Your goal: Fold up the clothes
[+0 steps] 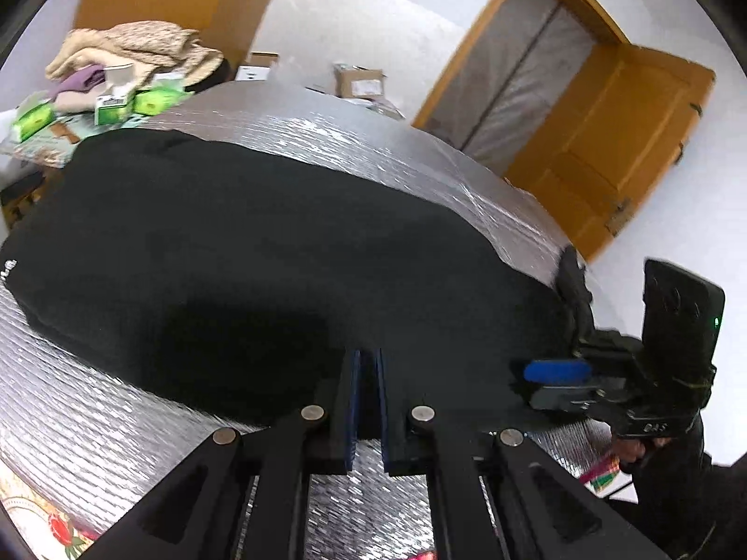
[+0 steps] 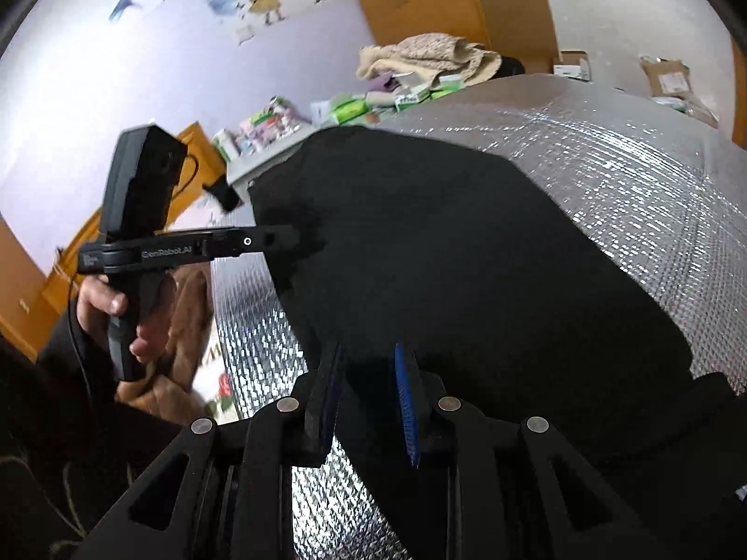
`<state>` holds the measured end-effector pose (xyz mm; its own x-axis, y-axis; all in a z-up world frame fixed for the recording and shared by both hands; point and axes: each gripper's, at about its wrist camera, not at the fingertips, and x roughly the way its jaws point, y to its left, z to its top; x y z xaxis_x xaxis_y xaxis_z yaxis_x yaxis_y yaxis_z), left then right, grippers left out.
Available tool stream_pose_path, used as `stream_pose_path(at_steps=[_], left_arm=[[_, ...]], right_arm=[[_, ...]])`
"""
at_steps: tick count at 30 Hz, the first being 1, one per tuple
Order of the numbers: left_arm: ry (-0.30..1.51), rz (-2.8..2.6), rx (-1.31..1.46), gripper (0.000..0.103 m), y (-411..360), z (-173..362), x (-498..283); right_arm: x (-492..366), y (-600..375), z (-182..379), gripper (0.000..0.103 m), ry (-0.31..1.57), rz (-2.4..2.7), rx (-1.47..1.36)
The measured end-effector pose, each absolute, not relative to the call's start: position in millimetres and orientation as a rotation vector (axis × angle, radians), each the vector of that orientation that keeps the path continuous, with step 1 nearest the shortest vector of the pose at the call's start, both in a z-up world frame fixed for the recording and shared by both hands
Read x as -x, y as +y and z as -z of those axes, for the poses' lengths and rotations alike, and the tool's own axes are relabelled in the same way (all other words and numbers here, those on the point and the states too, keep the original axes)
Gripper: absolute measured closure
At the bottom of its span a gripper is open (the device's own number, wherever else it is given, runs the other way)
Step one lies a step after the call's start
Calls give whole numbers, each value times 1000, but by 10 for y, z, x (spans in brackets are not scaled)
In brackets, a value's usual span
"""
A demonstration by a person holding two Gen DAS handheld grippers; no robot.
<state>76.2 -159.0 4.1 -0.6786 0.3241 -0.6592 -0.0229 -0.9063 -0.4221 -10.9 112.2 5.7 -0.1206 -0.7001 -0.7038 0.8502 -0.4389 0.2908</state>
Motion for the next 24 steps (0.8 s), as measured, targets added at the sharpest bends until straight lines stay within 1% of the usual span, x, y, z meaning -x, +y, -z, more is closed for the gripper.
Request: stream_pose_path(at_steps=[5,11,12,13,14,19,24], left_arm=[[-523,-2647,1170,94,-1428,23,-780],[-566,-2643,1160,93,-1446,70,-752],[-575,-2641,1159,93,-1450,76,-754],[-573,-2644,1158,93,-1450,71,-758],[-568,-2648,1159,93,-1448,63,-764],[-555,-2726,1105,93,-1541,-96,-850],[-604,-2771,1049,93,-1675,-208,-870]], right_arm=[[-14,1033,10,79,335,1795,-967],[-135,972,24,79,474,1827,-906],[-136,967,31,81,481,1829,-904],[-119,966,32,85,477,1835,-906],[-106,967,31,100,473,1843,-908],[-133,1032,-153,101,409,1859,-863],[-273,1014,-171,101,440,1780,-849]])
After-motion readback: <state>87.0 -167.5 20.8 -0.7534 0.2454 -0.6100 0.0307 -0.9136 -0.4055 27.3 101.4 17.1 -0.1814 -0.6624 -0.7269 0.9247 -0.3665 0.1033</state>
